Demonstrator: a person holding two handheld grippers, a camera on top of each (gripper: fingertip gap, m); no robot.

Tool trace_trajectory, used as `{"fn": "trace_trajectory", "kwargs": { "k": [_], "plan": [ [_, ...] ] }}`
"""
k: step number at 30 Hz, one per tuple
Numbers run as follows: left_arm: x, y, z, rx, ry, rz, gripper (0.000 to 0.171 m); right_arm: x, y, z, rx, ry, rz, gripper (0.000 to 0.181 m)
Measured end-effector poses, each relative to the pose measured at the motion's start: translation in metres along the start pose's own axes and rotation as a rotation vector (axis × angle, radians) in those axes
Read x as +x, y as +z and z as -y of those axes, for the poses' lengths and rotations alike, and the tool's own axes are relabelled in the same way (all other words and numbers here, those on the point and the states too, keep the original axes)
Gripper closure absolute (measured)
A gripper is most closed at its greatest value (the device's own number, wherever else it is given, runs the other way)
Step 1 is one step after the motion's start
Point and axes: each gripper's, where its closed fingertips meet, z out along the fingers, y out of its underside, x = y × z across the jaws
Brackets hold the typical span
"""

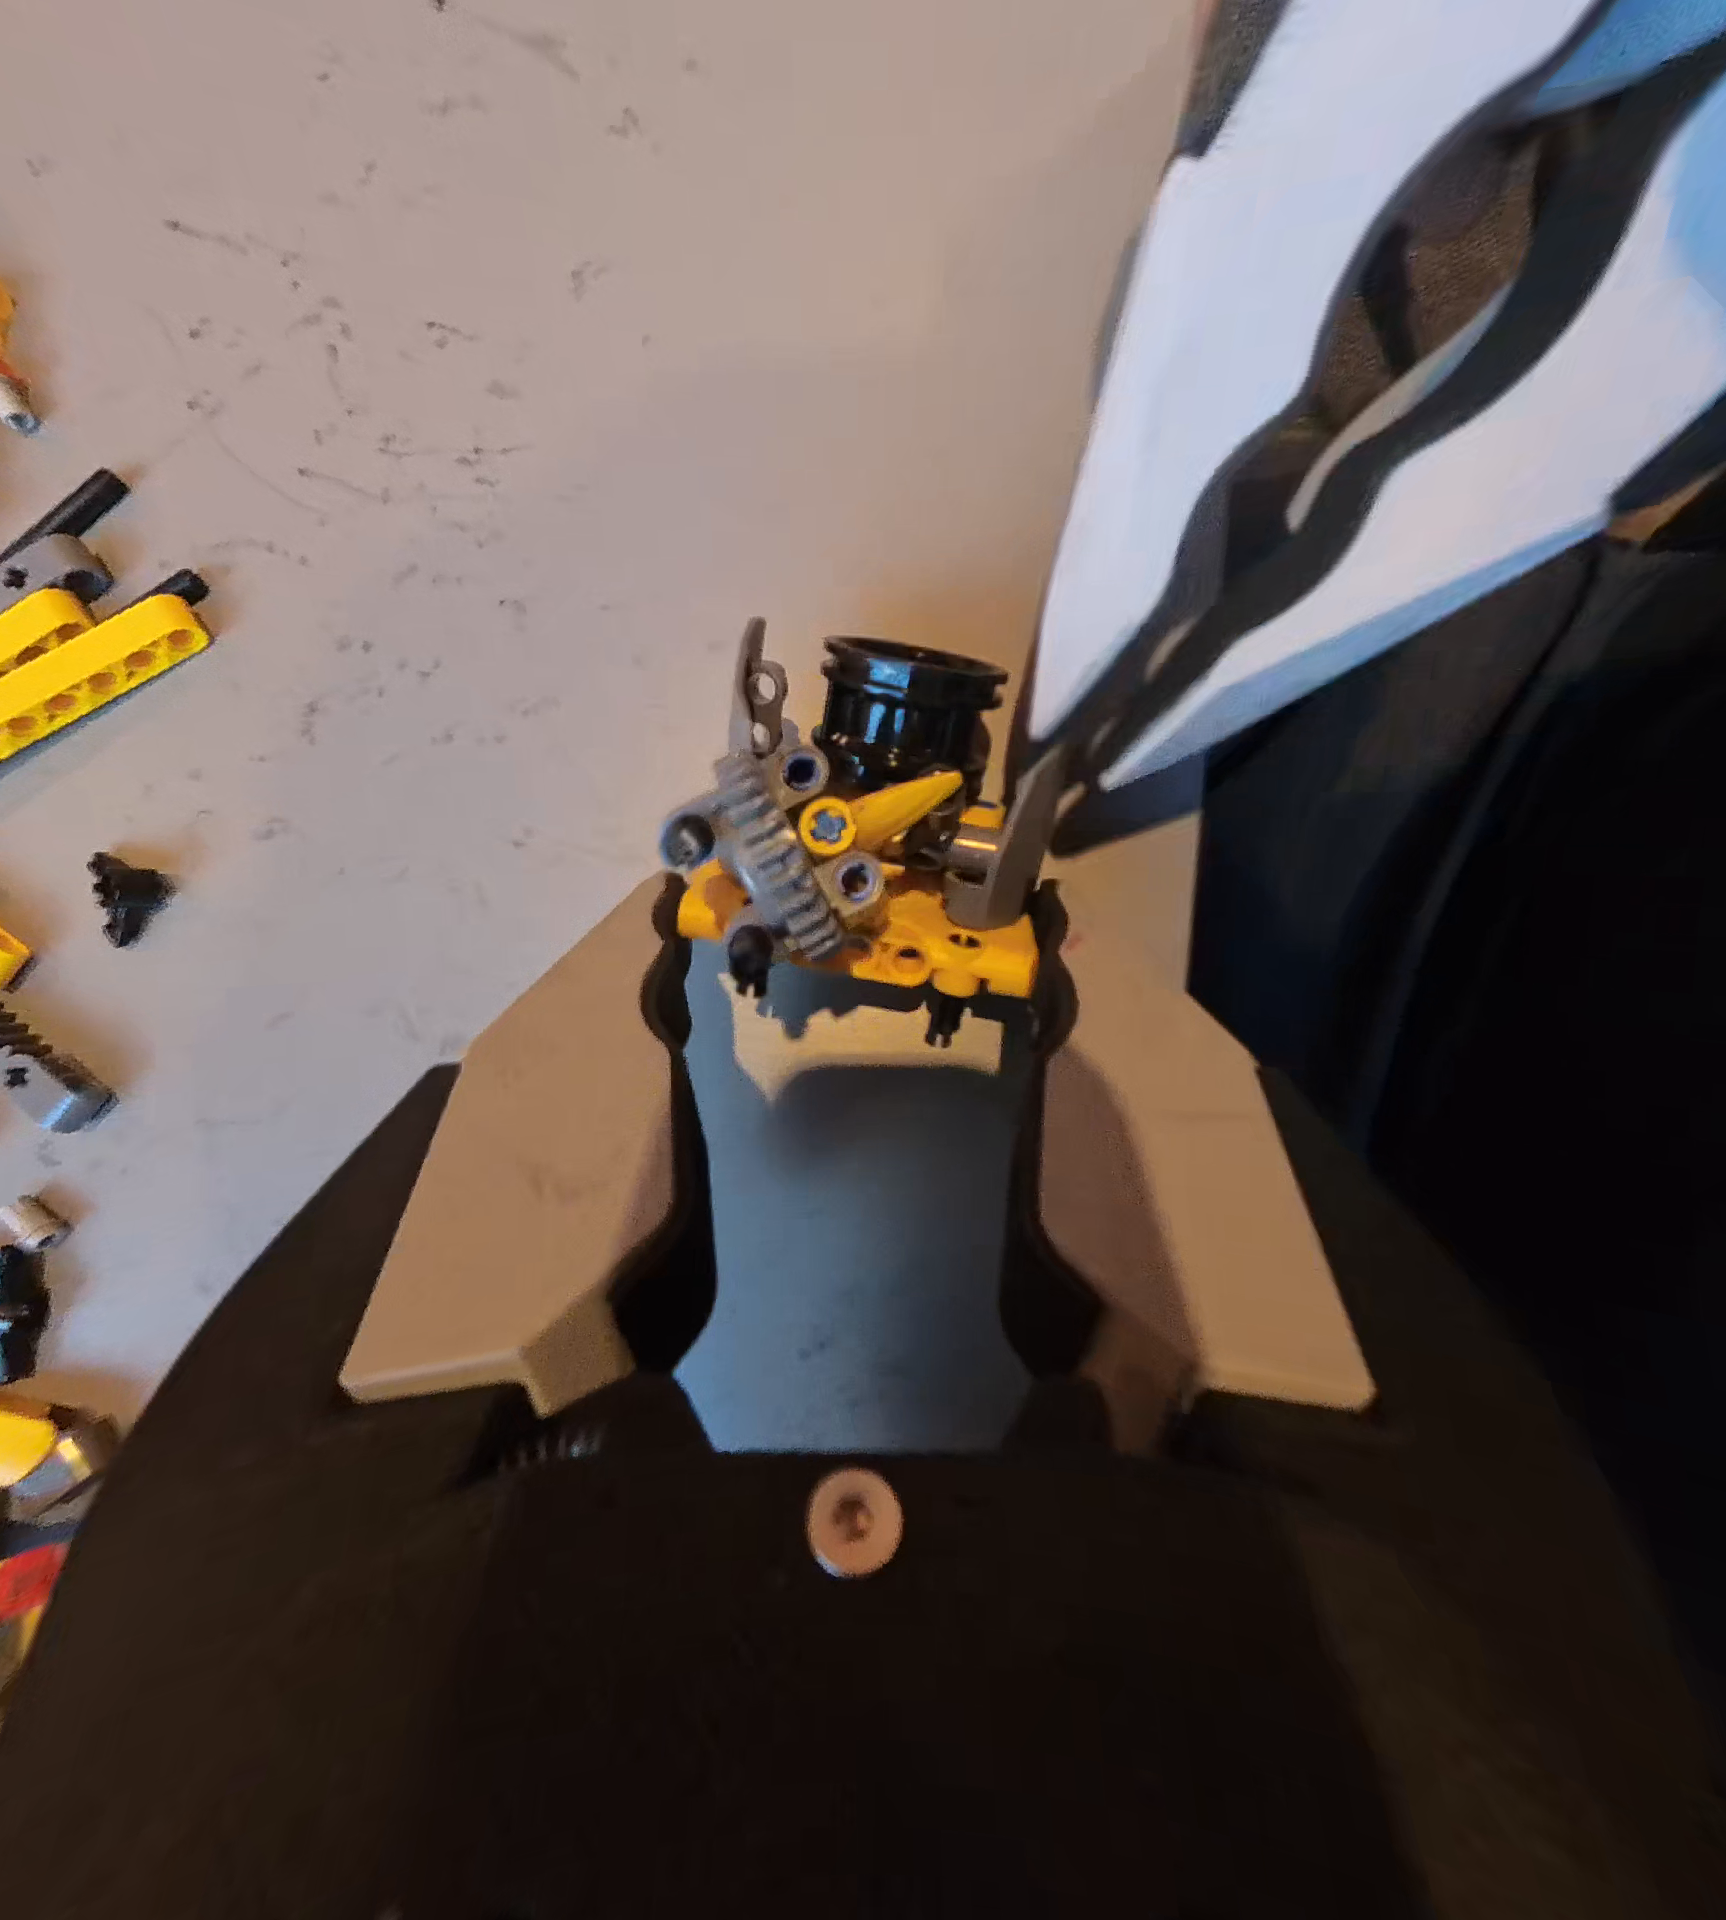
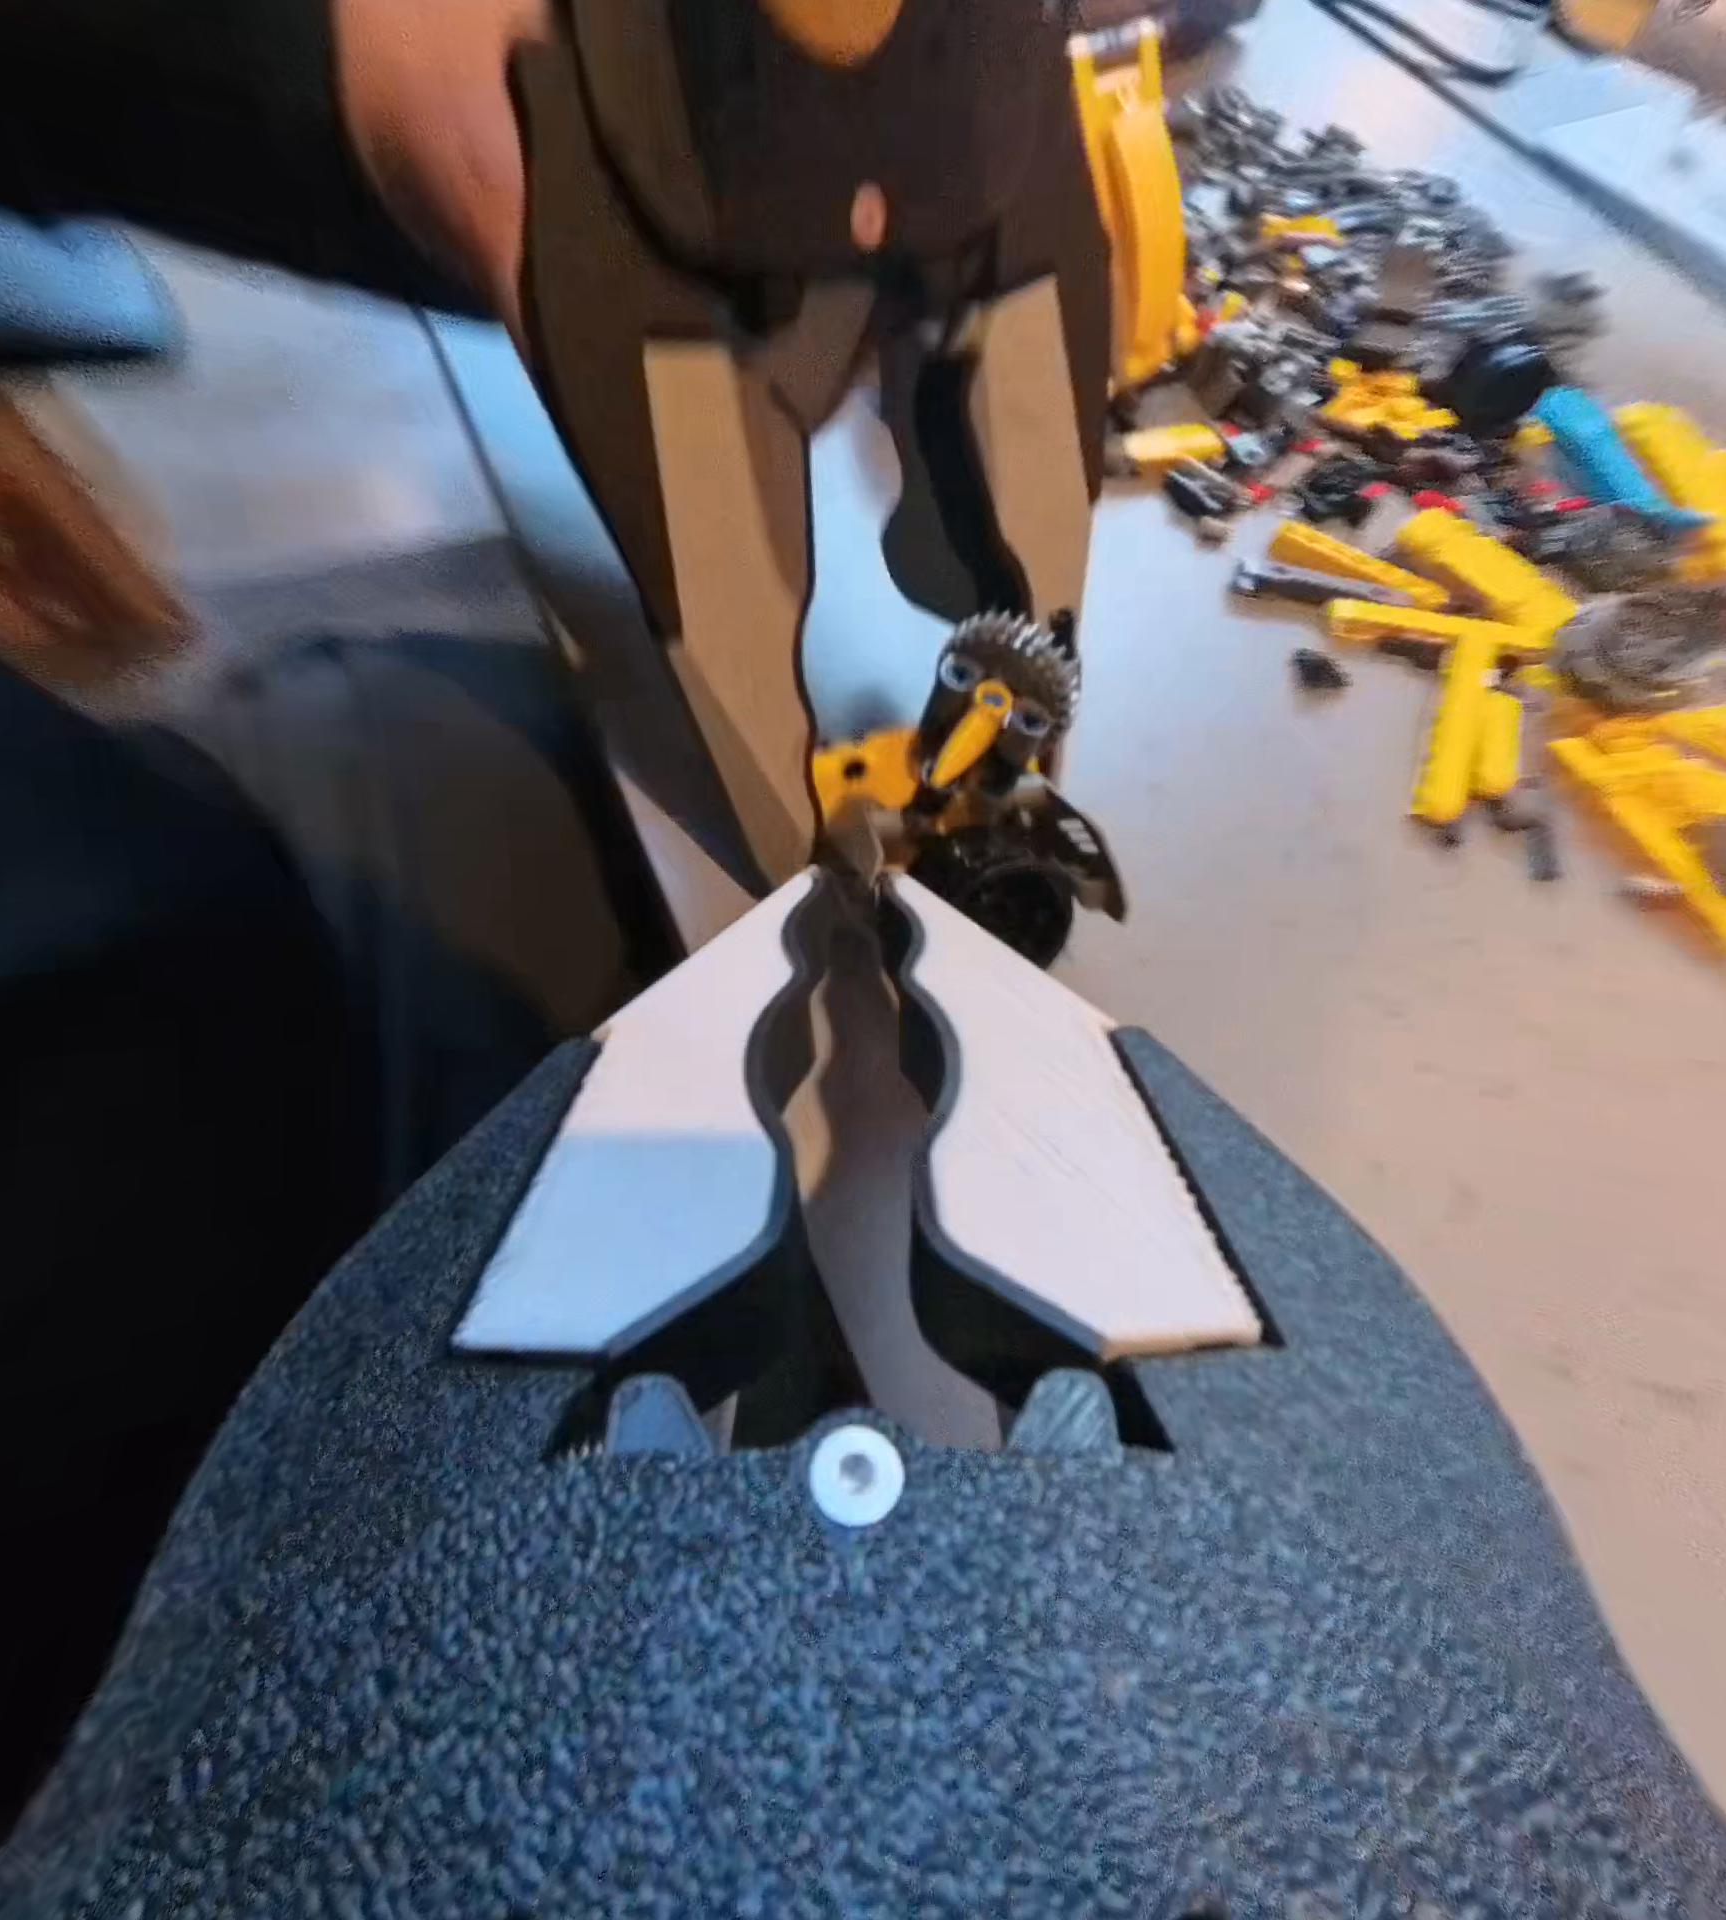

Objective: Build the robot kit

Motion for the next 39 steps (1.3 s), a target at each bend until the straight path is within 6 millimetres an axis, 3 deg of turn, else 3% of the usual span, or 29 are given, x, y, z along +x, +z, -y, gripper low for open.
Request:
{"fn": "trace_trajectory", "kwargs": {
  "k": [9, 12, 17, 21, 24, 27, 33, 36, 39],
  "plan": [
    [0.0, 0.001, 0.006, 0.001, 0.027, 0.079, 0.106, -0.003, 0.005, -0.003, -0.026, 0.331, 0.221, 0.18],
    [0.011, 0.001, 0.004, 0.048, -0.065, -0.064, 0.106, -0.01, 0.002, -0.001, 0.049, -0.046, 0.124, 0.177],
    [0.024, -0.004, 0.003, 0.055, -0.053, -0.153, 0.106, -0.021, -0.001, 0.0, 0.027, -0.357, 0.094, 0.176],
    [0.021, -0.011, 0.002, 0.055, -0.036, -0.141, 0.106, -0.016, 0.003, -0.007, -0.03, -0.262, 0.137, 0.179],
    [0.024, -0.03, 0.011, 0.149, -0.188, -0.31, 0.111, -0.015, 0.001, -0.012, -0.036, -0.352, 0.111, 0.181],
    [0.027, -0.031, 0.014, 0.162, -0.312, -0.438, 0.113, -0.015, 0.0, -0.012, -0.041, -0.324, 0.14, 0.18],
    [0.017, -0.016, 0.01, 0.107, -0.155, -0.244, 0.111, -0.007, 0.001, -0.012, -0.062, -0.266, 0.191, 0.181],
    [0.013, -0.014, 0.008, 0.084, -0.073, -0.172, 0.119, -0.004, -0.001, -0.014, -0.064, -0.328, 0.194, 0.18],
    [0.014, -0.013, 0.009, 0.083, -0.205, -0.276, 0.125, -0.003, -0.001, -0.012, -0.06, -0.414, 0.186, 0.179]
  ]
}}
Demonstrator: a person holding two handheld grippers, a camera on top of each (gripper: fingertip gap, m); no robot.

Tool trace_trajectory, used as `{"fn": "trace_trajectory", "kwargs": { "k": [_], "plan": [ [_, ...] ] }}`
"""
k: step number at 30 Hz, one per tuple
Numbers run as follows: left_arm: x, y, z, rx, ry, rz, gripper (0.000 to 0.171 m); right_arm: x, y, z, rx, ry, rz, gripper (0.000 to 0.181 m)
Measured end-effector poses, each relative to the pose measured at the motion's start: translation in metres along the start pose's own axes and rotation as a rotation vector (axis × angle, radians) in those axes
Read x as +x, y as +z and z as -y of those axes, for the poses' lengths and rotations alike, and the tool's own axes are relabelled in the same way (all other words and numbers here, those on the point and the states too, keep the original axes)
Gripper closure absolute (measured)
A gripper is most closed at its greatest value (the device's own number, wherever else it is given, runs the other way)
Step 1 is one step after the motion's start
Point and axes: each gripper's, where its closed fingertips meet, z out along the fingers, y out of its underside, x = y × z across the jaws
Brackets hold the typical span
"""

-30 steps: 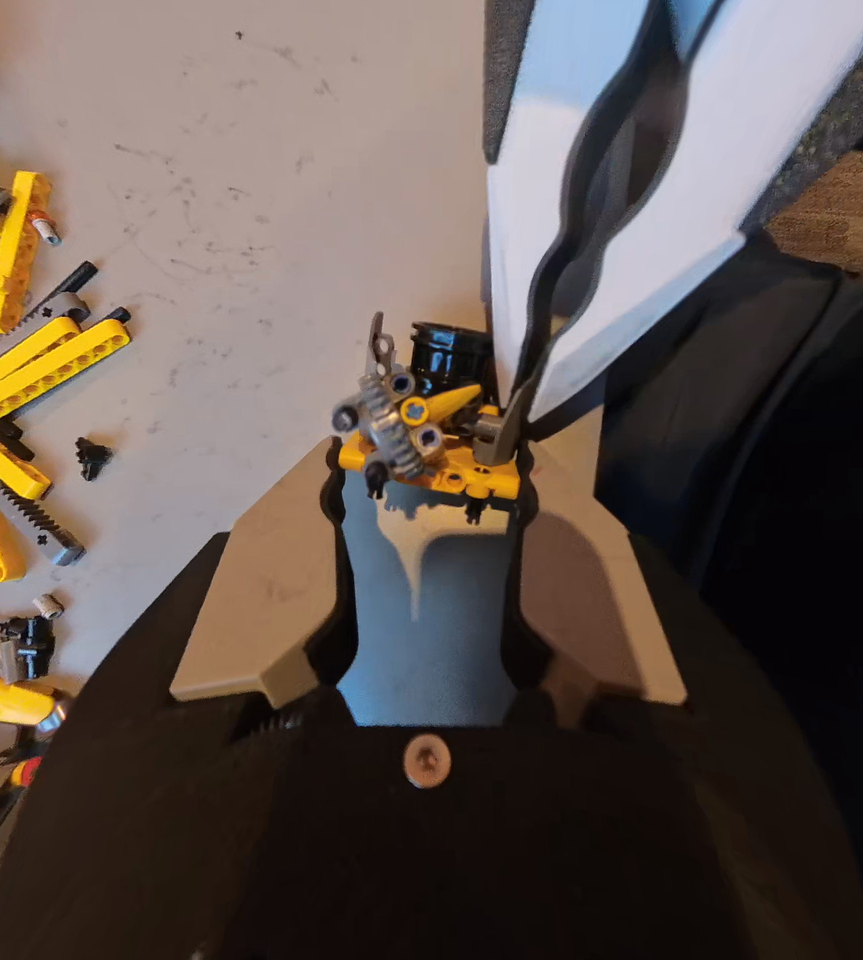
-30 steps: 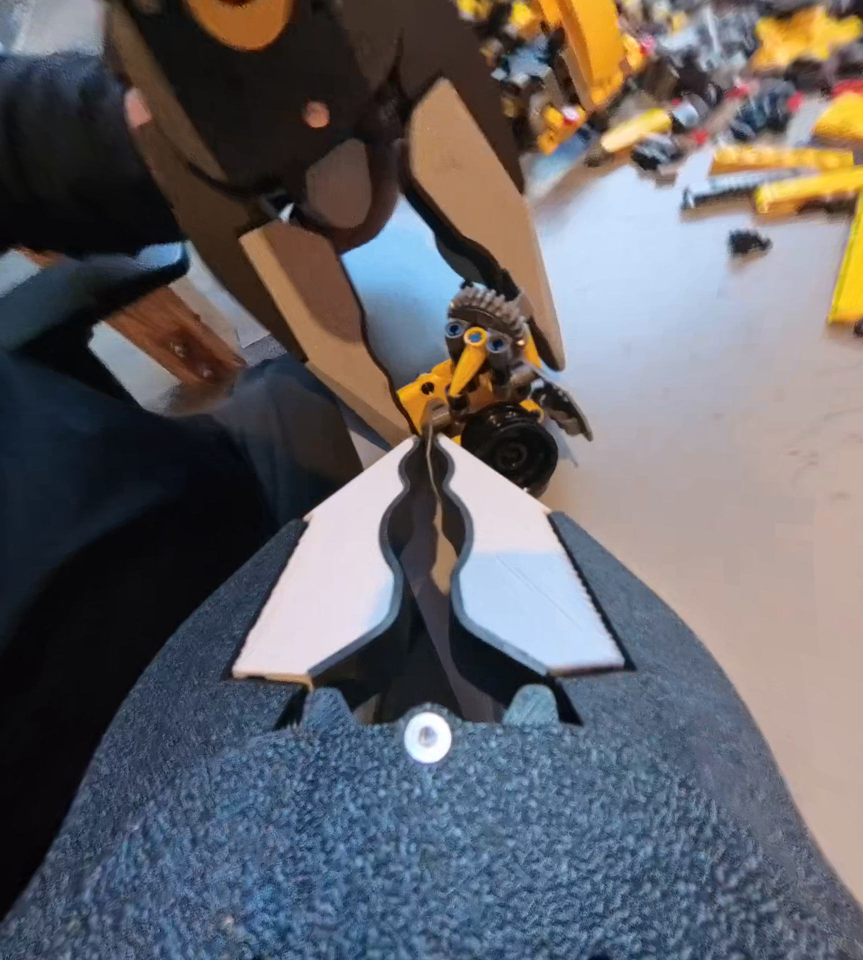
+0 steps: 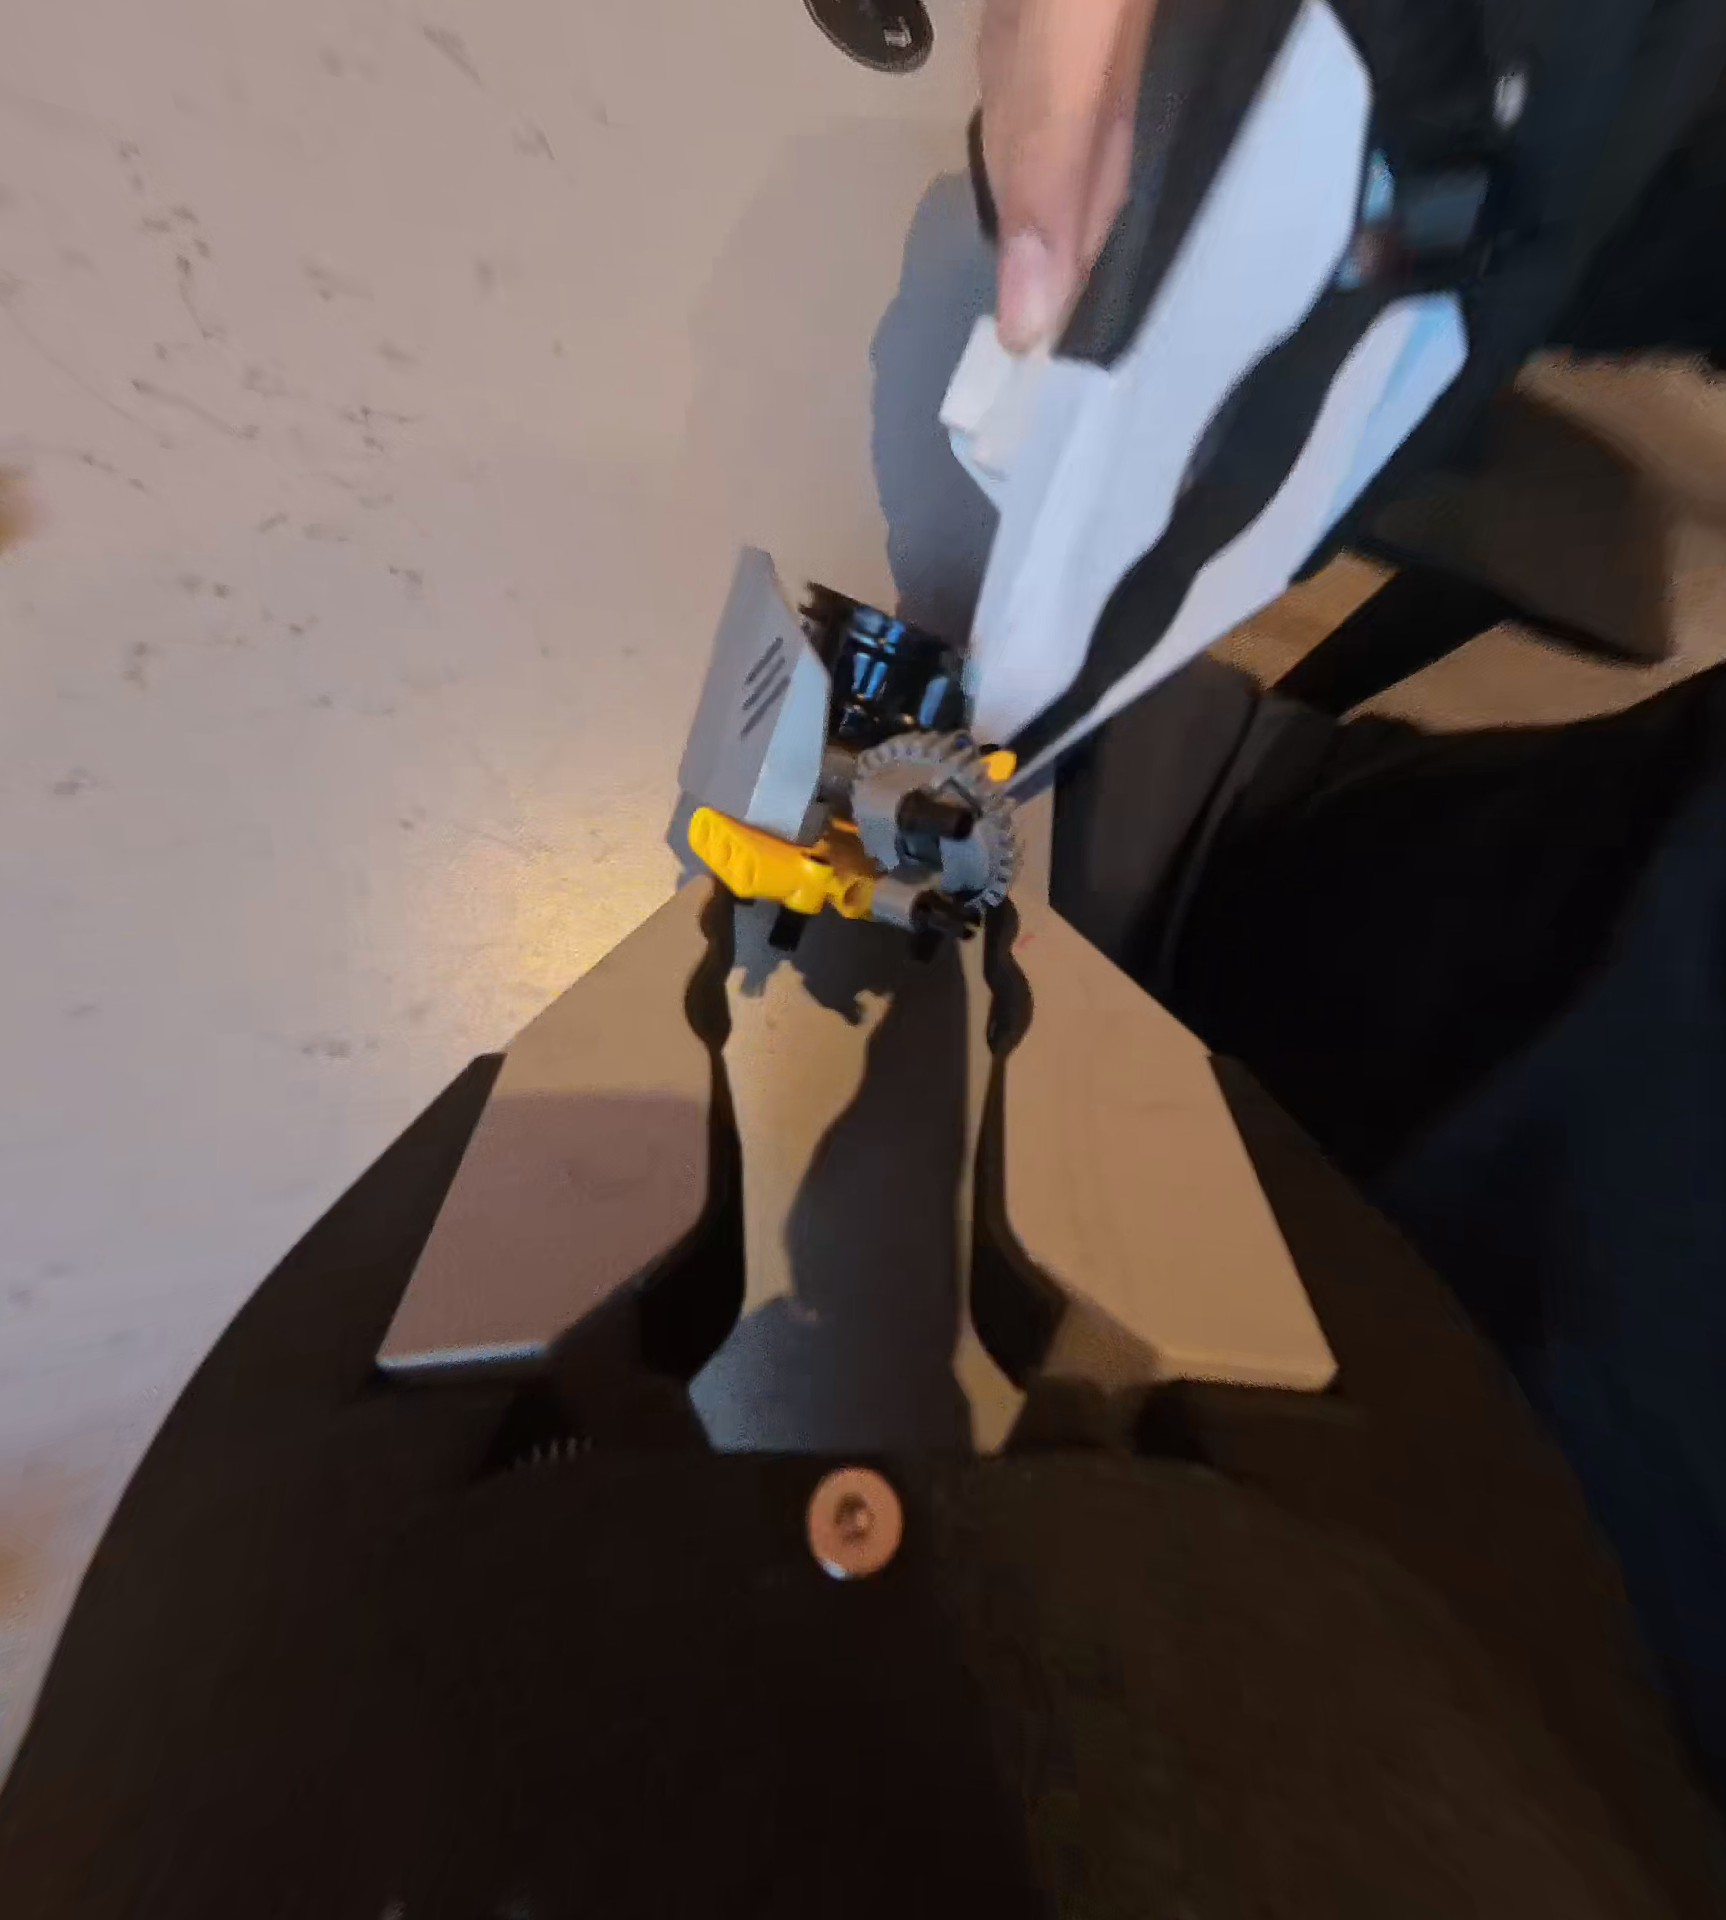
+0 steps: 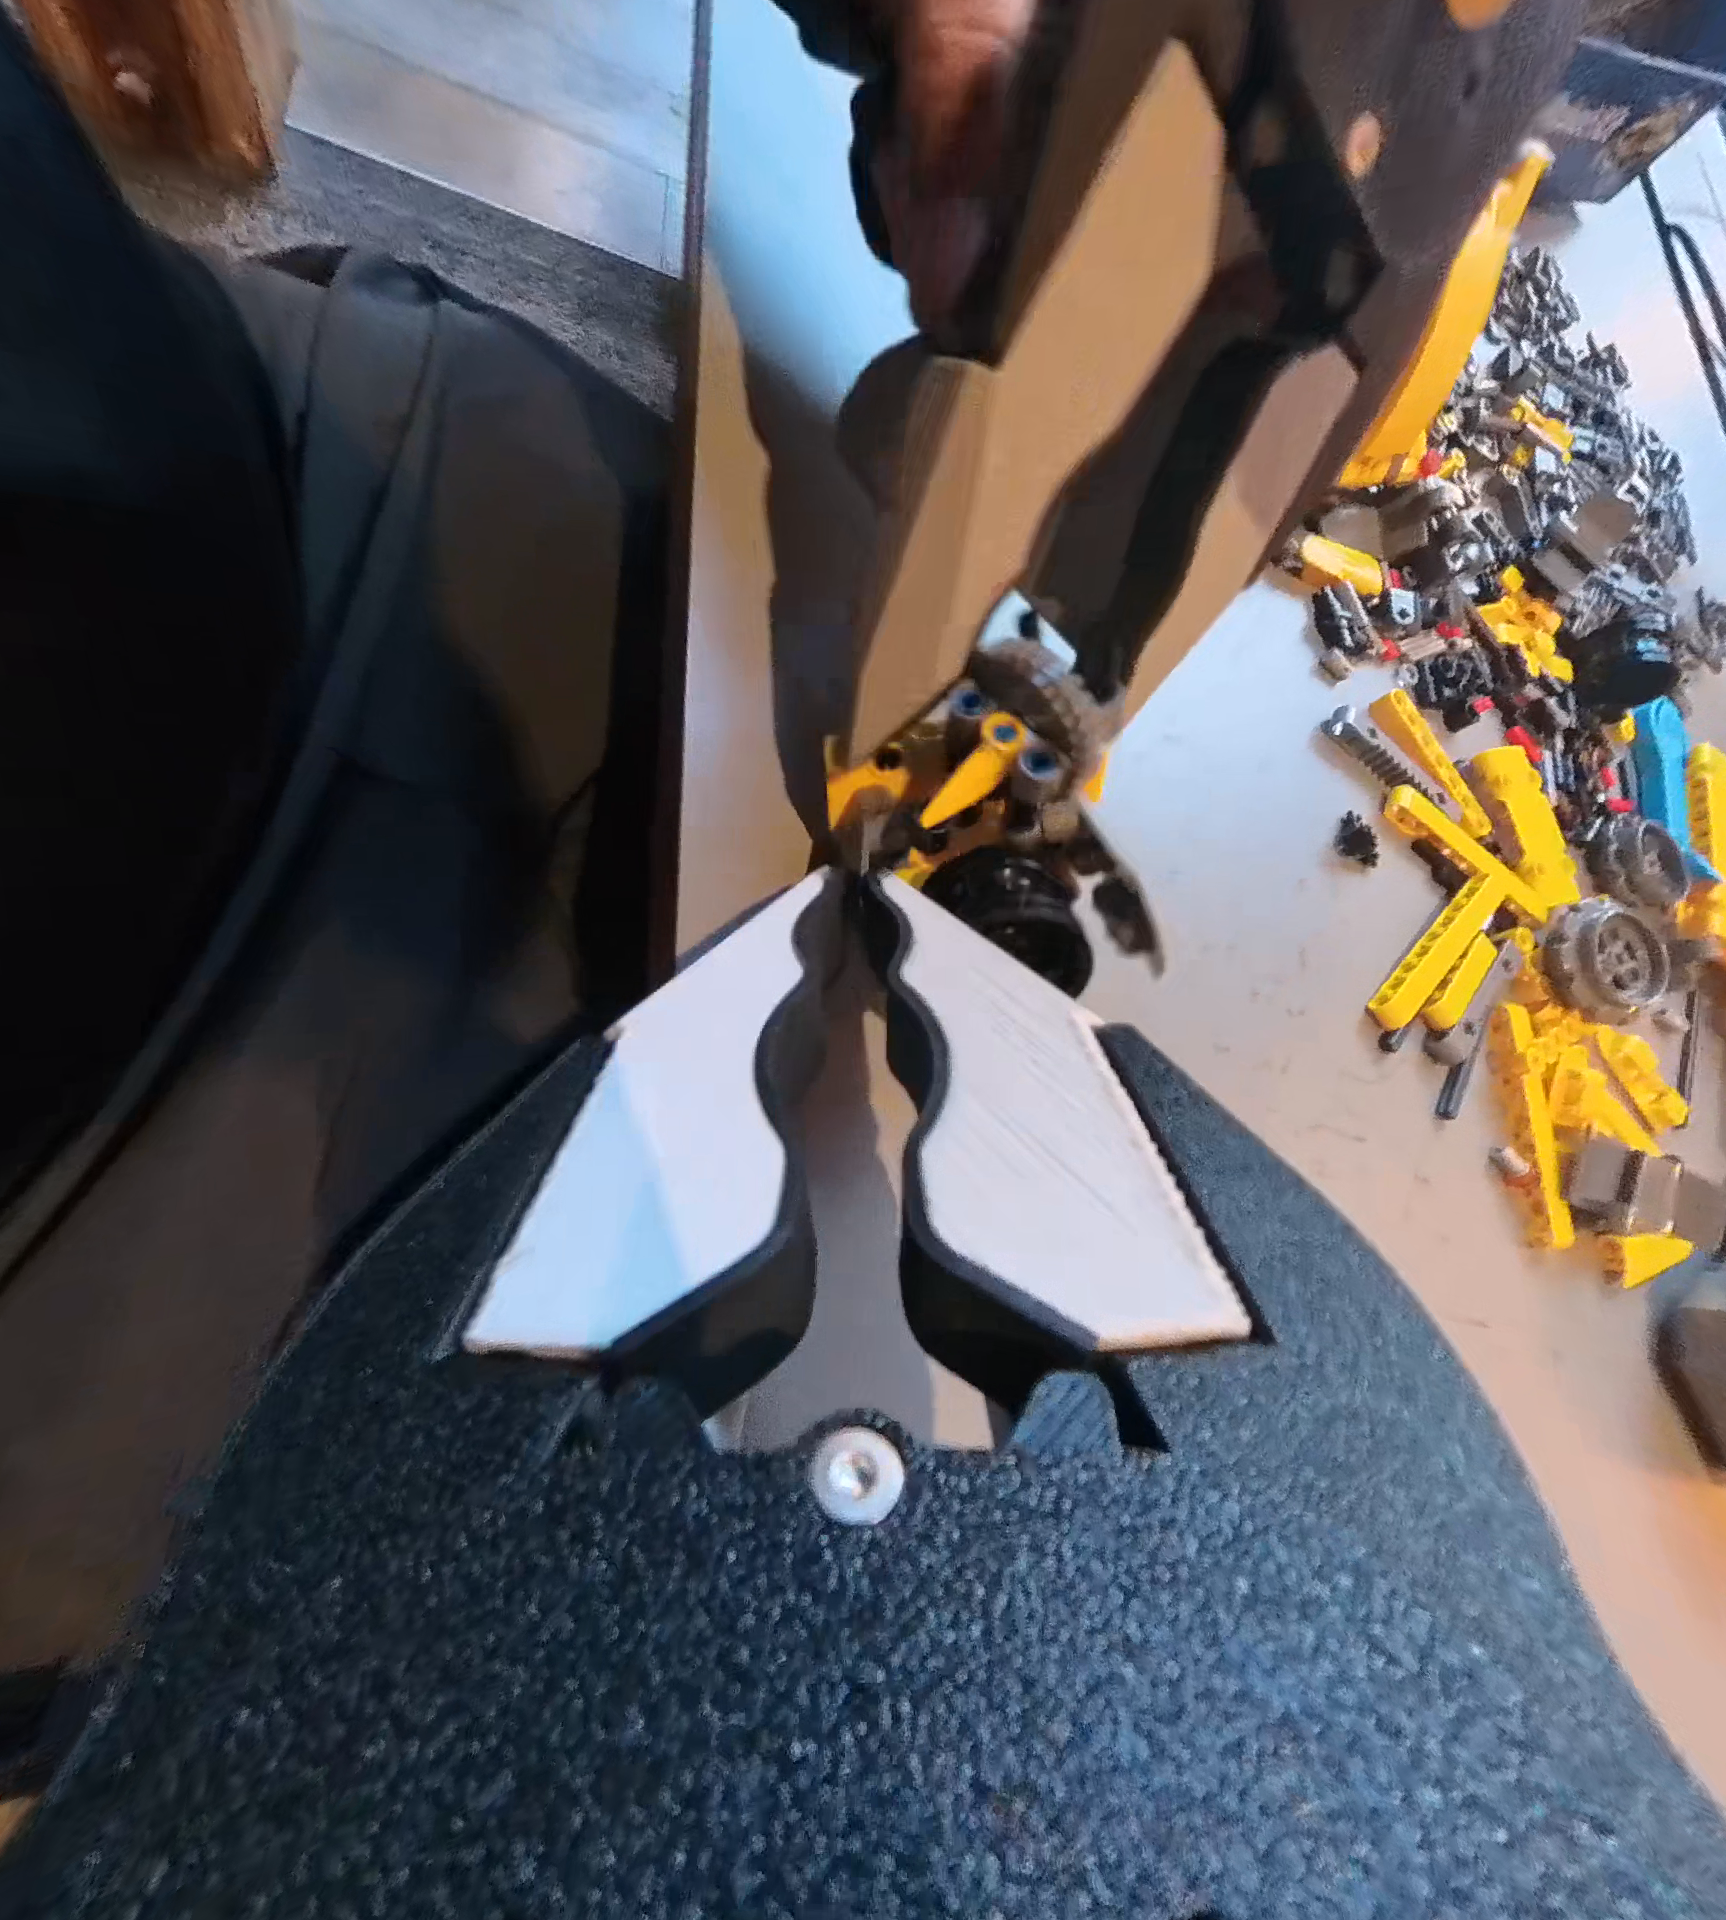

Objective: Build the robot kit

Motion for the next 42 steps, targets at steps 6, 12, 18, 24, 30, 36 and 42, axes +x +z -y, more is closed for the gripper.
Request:
{"fn": "trace_trajectory", "kwargs": {
  "k": [6, 12, 18, 24, 30, 36, 42],
  "plan": [
    [-0.002, -0.001, 0.001, 0.023, -0.104, -0.034, 0.127, 0.0, 0.007, 0.001, -0.076, 0.111, 0.027, 0.176],
    [-0.003, -0.001, 0.001, 0.048, -0.271, -0.11, 0.128, 0.001, 0.008, 0.001, -0.088, -0.087, -0.059, 0.176],
    [-0.004, -0.004, 0.003, 0.094, -0.348, -0.161, 0.135, 0.0, 0.009, 0.003, -0.184, -0.444, -0.204, 0.175],
    [-0.017, -0.003, 0.009, 0.152, -0.381, -0.095, 0.134, 0.017, 0.004, -0.005, -0.255, -0.653, -0.422, 0.169],
    [-0.017, 0.002, 0.013, 0.236, -0.424, -0.056, 0.134, 0.018, -0.001, 0.008, -0.032, 0.227, -0.297, 0.172],
    [-0.017, 0.005, 0.016, 0.309, -0.439, 0.006, 0.134, 0.025, -0.006, 0.0, -0.094, 0.498, -0.363, 0.179],
    [-0.022, -0.004, 0.018, 0.401, -0.465, 0.092, 0.134, 0.028, 0.0, 0.0, -0.076, 0.603, -0.426, 0.16]
  ]
}}
